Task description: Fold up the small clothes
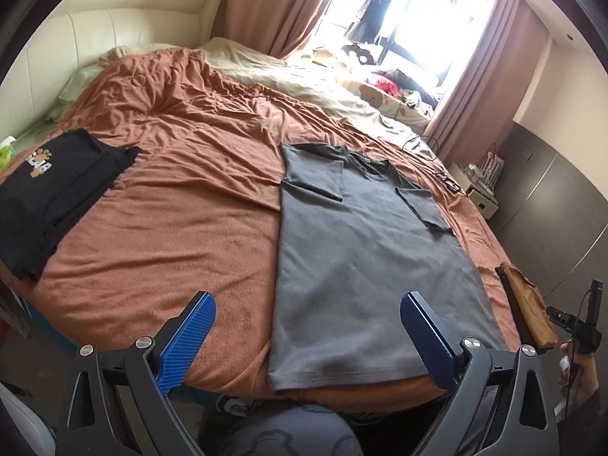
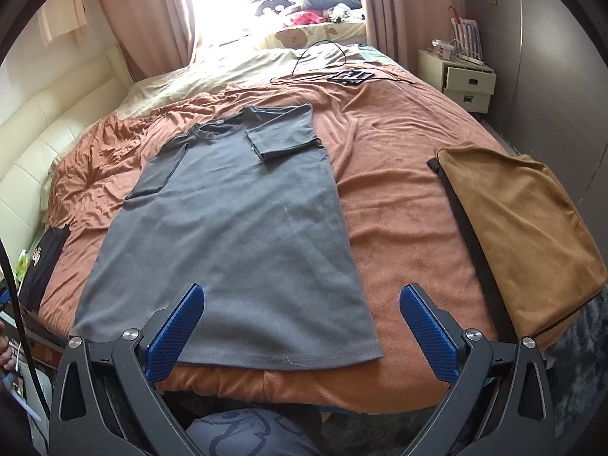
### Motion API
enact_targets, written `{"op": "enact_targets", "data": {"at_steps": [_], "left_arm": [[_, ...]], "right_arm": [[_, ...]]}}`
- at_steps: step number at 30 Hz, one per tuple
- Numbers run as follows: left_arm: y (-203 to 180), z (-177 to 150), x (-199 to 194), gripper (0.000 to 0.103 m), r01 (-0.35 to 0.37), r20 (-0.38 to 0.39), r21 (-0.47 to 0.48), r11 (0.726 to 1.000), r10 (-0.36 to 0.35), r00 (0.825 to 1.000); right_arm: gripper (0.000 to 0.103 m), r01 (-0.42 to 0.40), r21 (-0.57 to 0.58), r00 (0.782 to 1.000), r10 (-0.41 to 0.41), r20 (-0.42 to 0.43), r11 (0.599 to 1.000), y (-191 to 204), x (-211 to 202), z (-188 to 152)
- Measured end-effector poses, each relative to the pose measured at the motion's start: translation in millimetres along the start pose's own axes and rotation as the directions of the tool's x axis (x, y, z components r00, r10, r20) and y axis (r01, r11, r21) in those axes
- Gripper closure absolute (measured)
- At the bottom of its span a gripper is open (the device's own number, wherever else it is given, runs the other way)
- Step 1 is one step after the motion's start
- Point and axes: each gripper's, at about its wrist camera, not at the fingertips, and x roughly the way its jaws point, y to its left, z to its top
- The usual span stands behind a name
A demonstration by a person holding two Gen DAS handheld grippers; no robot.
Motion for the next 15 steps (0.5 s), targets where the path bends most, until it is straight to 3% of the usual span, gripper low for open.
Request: {"op": "enact_targets", "data": {"at_steps": [7, 15], "left_arm": [[24, -22, 13, 0.013, 0.009, -0.043, -0.049, 0.999, -0.011, 0.999], [51, -56, 47, 0.028, 0.045, -0.120, -0.174, 0.984, -0.067, 0.990]], "right_arm": [[0.000, -0.009, 0.052, 1.000, 0.010, -0.005, 0.999, -14, 5, -28], [0.006, -0.045, 0.134, 0.999, 0.048, -0.015, 0.990, -39, 17, -51]]}}
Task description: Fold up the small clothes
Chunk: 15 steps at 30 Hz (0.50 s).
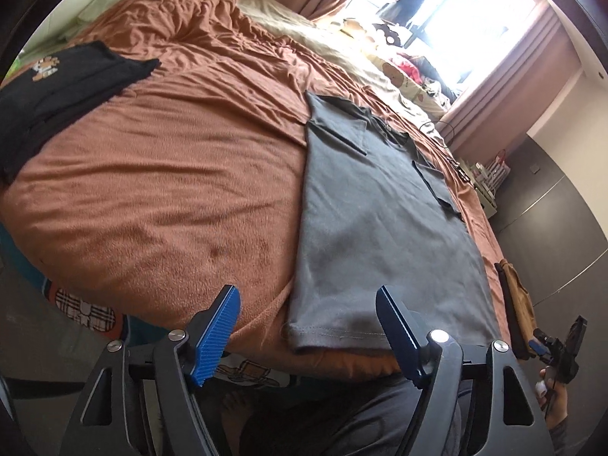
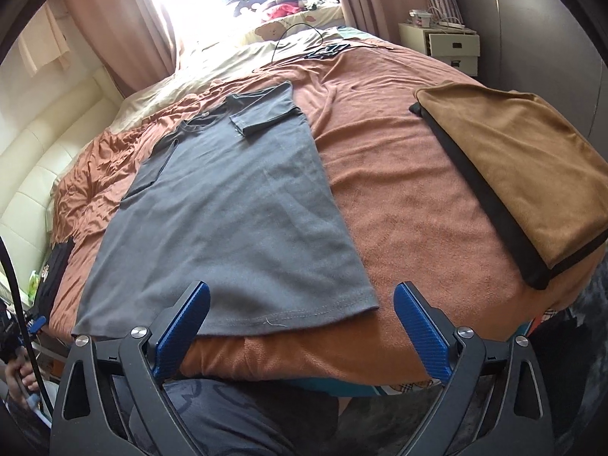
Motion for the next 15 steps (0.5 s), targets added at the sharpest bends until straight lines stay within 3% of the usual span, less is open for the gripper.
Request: {"op": "enact_targets", "data": {"at_steps": [8, 12, 15], "left_arm": [[13, -5, 36, 0.028, 0.043, -0.057, -0.045, 0.998, -0.045, 0.997], [26, -7, 54, 0.034, 0.067, -0.096, -0.097, 0.993, -0.076, 0.992], [32, -5, 63, 0.039, 0.087, -0.116, -0.126, 0.988, -0.102, 0.988]], "right_arm": [[0.007, -0.015, 0.036, 1.000, 0.016, -0.006, 0.999, -13, 19, -3], [0.018, -0.024, 0.069, 1.000, 0.026, -0.018, 0.997, -23, 32, -9], [0.019, -0.016, 0.095, 1.000, 0.018, -0.016, 0.995, -31, 36, -11]]}}
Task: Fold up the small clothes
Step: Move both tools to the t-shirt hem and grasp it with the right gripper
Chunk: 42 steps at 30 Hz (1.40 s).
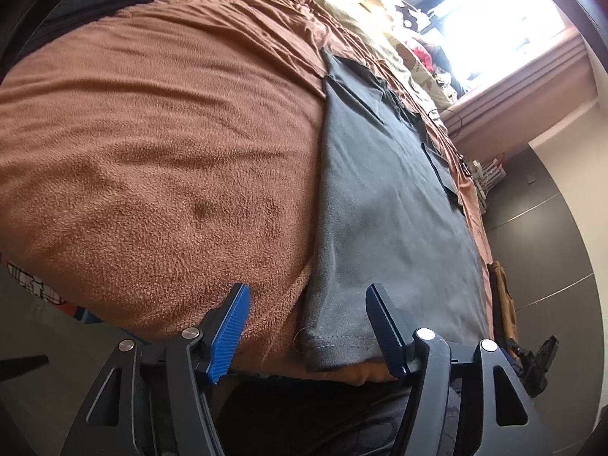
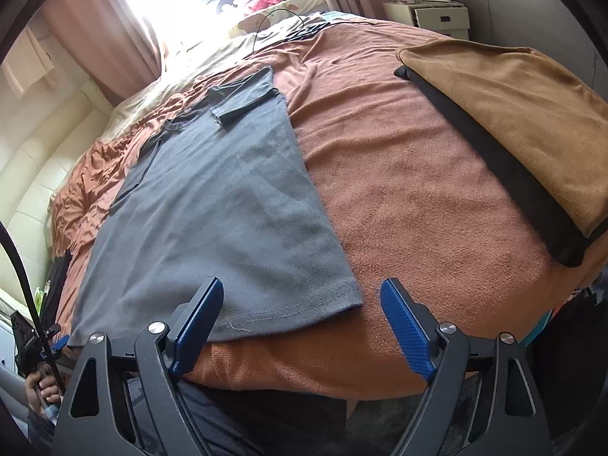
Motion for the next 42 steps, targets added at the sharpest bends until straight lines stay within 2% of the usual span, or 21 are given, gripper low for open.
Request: {"op": "enact_targets", "data": {"at_steps": [4, 8, 13, 20, 25, 31, 34, 38, 42], "left_arm": [[-5, 4, 7, 0.039, 0.025, -0.013, -0.005, 1.000, -0.025, 1.000], [-14, 4, 19, 0.047, 0.032, -0.065, -0.005, 0.999, -0.032, 0.997], [-13, -6, 18, 0.048, 0.024, -0.061, -0.023, 0.999, -0.025, 0.998], [-1, -22, 7, 0.051, 0.061, -0.049, -0.129, 0.990, -0.068, 0.996], [1, -29, 5, 0.053, 0.086, -0.038, -0.171, 0.982, -0.094, 0.995], [3, -34, 3, 0.053, 0.117, -0.004, -0.237, 0.964, -0.121, 0.993], [0, -34, 6, 0.053, 0.121, 0.001, -0.240, 0.963, -0.125, 0.992], [1, -35, 9, 0.053, 0.147, 0.023, -0.287, 0.947, -0.147, 0.989], [4, -38, 9, 0.053, 0.156, 0.043, -0.335, 0.929, -0.151, 0.988]], "right_arm": [[0.019, 0.008, 0.043, 1.000, -0.008, -0.003, 0.999, -13, 7, 2], [0.021, 0.011, 0.082, 1.000, -0.010, -0.012, 0.997, -26, 15, 5], [0.024, -0.060, 0.141, 0.998, 0.063, -0.015, 0.988, -39, 24, 8], [0.026, -0.115, 0.172, 0.993, 0.120, -0.016, 0.978, -44, 33, 3], [0.029, -0.203, 0.264, 0.978, 0.209, 0.005, 0.943, -57, 33, -3], [0.031, -0.261, 0.322, 0.964, 0.266, 0.031, 0.910, -67, 31, -18], [0.031, -0.315, 0.355, 0.947, 0.317, 0.056, 0.880, -72, 33, -25], [0.031, -0.370, 0.396, 0.926, 0.366, 0.089, 0.840, -72, 42, -29], [0.041, -0.388, 0.419, 0.918, 0.385, 0.095, 0.821, -68, 56, -29]]}}
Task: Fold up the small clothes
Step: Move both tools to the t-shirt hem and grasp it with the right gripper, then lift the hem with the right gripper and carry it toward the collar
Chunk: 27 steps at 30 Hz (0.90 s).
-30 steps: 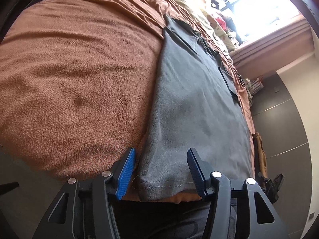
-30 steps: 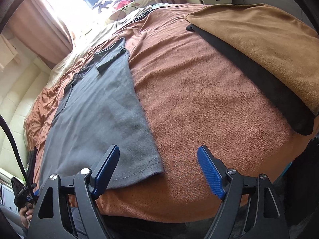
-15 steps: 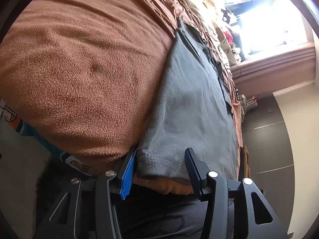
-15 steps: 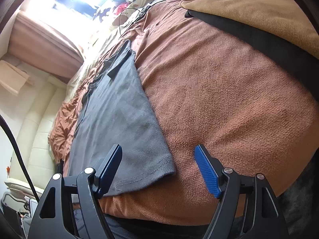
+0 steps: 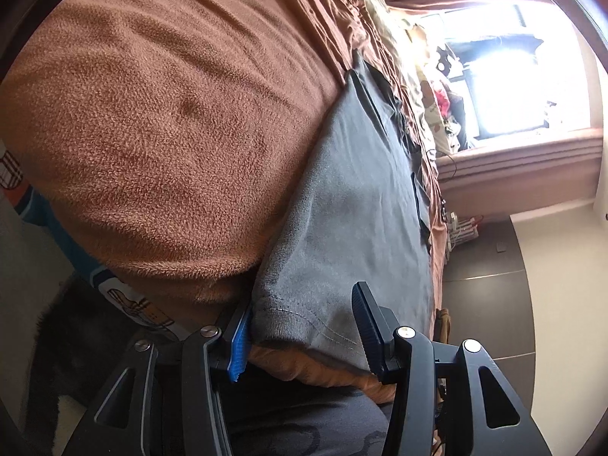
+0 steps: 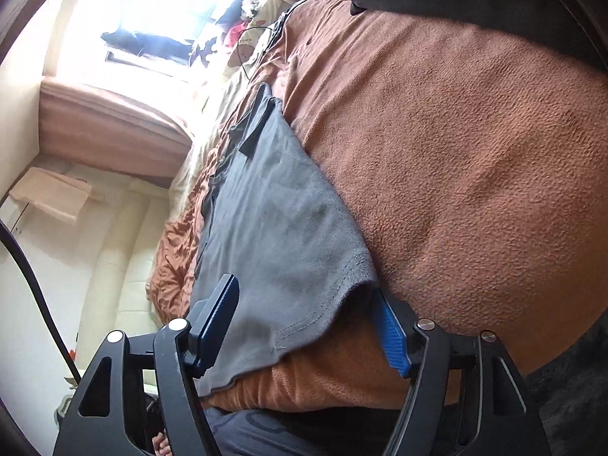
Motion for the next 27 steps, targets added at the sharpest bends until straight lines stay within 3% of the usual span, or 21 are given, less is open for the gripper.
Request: {"op": "enact_targets", "data": {"at_steps": [5, 7, 10, 12, 17, 18, 19, 21, 24, 27], "left_arm": [[-1, 0, 4, 0.053, 0.001, 0.013, -0.020, 1.000, -0.001, 1.000], [0, 2, 6, 0.053, 0.007, 0.029, -0.031, 0.999, -0.006, 1.000], [1, 3, 10, 0.060, 0.001, 0.052, -0.072, 0.997, 0.003, 0.999], [4, 2, 12, 0.070, -0.028, 0.064, -0.100, 0.995, 0.034, 0.997], [1, 2, 15, 0.072, -0.063, 0.086, -0.122, 0.991, 0.074, 0.994], [0, 2, 15, 0.075, -0.068, 0.090, -0.124, 0.990, 0.080, 0.993], [0, 2, 16, 0.076, -0.076, 0.091, -0.127, 0.989, 0.087, 0.992], [2, 3, 15, 0.092, -0.097, 0.086, -0.136, 0.986, 0.109, 0.990], [6, 6, 11, 0.097, -0.055, 0.081, -0.137, 0.989, 0.067, 0.994], [4, 9, 2, 0.098, -0.062, 0.107, -0.106, 0.992, 0.073, 0.992]], "right_arm": [[0.044, 0.017, 0.002, 0.999, -0.017, 0.033, 1.000, -1, 11, 2], [0.056, 0.028, 0.006, 0.999, -0.028, 0.047, 1.000, 0, 13, 2], [0.067, 0.049, 0.028, 0.996, -0.051, 0.076, 0.998, -2, 14, 3], [0.070, 0.050, 0.047, 0.995, -0.054, 0.087, 0.998, -3, 17, 4], [0.074, 0.092, 0.062, 0.991, -0.098, 0.092, 0.994, 9, 31, 4], [0.078, 0.099, 0.059, 0.990, -0.105, 0.094, 0.993, 12, 33, 5], [0.089, 0.107, 0.058, 0.990, -0.112, 0.090, 0.993, 15, 33, 4], [0.102, 0.131, 0.066, 0.987, -0.136, 0.083, 0.989, 19, 31, 3], [0.103, 0.133, 0.066, 0.985, -0.139, 0.102, 0.989, 30, 20, 3], [0.103, 0.104, 0.024, 0.988, -0.106, 0.116, 0.994, 44, 10, 2]]}}
